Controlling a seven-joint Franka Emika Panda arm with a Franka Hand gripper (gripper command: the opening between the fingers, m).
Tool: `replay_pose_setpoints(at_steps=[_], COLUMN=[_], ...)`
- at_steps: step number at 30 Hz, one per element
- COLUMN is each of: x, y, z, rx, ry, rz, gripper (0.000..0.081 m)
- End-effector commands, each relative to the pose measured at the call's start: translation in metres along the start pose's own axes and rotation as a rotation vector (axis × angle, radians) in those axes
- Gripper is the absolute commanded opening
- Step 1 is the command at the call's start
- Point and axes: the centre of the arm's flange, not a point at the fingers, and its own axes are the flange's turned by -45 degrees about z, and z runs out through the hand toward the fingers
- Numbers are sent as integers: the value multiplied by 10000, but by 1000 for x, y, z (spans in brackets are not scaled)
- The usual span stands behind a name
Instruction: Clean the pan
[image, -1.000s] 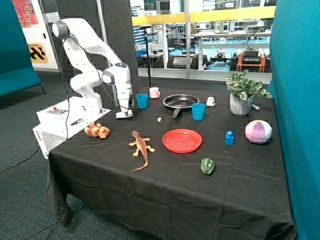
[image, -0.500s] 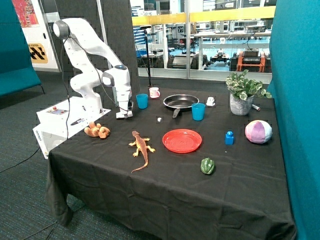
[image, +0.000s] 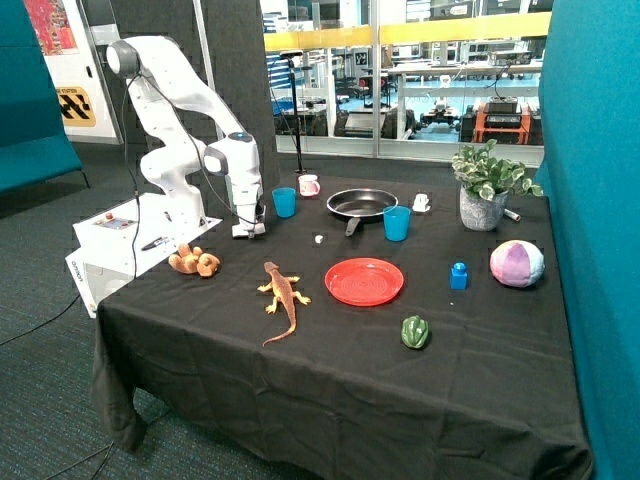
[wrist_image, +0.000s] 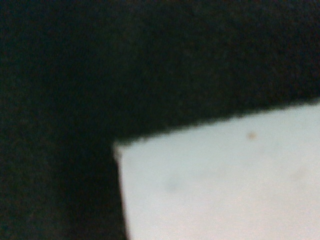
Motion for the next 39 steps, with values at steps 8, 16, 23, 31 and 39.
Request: replay_pose_setpoints(at_steps=[8, 16, 23, 31, 39], x=[10, 15, 17, 16, 15], y=[2, 4, 3, 3, 2], z=[-1, -2, -3, -1, -2], rx=[-2, -2, -2, -2, -2], ry=[-14, -14, -14, -14, -14], rz=[164, 265, 271, 366, 456], gripper=[581, 343, 289, 263, 57])
